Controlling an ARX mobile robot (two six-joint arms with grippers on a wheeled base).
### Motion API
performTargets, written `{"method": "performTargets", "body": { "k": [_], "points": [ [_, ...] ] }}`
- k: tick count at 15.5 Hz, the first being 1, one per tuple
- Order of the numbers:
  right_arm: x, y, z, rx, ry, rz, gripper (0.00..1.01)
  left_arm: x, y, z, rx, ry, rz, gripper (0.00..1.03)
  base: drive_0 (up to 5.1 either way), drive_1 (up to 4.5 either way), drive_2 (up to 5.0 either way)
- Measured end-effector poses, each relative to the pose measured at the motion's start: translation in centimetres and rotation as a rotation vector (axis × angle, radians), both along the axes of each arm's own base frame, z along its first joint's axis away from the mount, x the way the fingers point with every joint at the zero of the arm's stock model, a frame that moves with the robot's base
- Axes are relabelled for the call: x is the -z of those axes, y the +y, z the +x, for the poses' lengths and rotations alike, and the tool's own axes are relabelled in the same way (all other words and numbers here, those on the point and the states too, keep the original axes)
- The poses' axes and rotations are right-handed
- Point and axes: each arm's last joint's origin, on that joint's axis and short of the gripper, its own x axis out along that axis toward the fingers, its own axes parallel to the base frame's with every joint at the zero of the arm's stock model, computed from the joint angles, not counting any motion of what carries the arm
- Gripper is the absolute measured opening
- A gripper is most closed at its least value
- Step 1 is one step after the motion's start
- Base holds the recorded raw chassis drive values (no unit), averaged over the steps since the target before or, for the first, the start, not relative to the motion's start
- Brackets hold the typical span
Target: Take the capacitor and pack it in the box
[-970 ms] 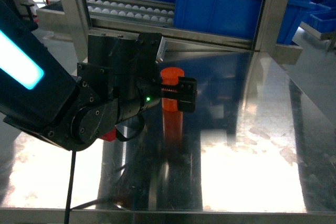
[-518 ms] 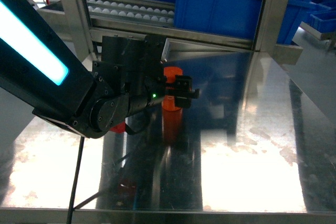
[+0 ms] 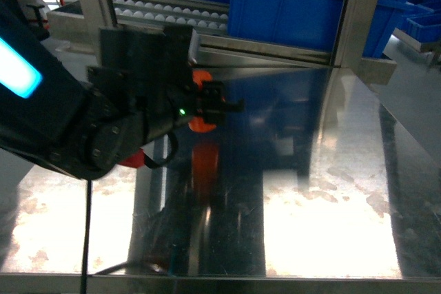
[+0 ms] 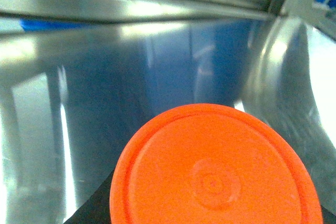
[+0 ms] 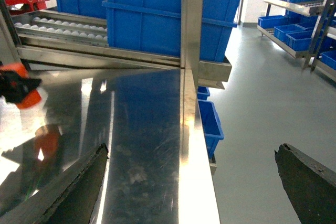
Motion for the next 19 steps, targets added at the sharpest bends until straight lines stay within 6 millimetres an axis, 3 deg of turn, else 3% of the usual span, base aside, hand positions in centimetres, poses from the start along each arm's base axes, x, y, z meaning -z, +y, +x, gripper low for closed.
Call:
{"method": "performTargets", "body": {
  "k": [3, 4, 6, 9, 10, 19],
  "points": [
    [0.0, 0.0, 0.0, 0.000, 0.000, 0.000, 0.98, -8.2, 5.2, -4.2, -0.176, -0.256, -0.019, 0.44, 0.0, 0.00, 0.0],
    [0.0, 0.0, 0.0, 0.000, 0.000, 0.000, 0.98, -9.5, 6.8, -6.3, -0.229, -0.295, -0.016, 0.44, 0.0, 0.00, 0.0],
    [0.0, 0.0, 0.0, 0.000, 0.000, 0.000, 0.98, -10.1, 9.7, -11.7, -0.324, -0.300, 0.015, 0.44, 0.0, 0.00, 0.0],
    [0.0, 0.0, 0.0, 0.000, 0.000, 0.000, 0.98, -11.5, 12.1, -18.5, -0.397, -0.324, 0.013, 0.44, 0.0, 0.00, 0.0],
    [0.0, 0.0, 0.0, 0.000, 0.000, 0.000, 0.98, -11.8, 12.2, -19.3, -0.399, -0.339, 0.007, 0.44, 0.0, 0.00, 0.0],
    [0.0, 0.0, 0.0, 0.000, 0.000, 0.000, 0.98, -11.6, 12.2, -19.2, -0.396, -0.327, 0.012, 0.44, 0.0, 0.00, 0.0]
  ]
}}
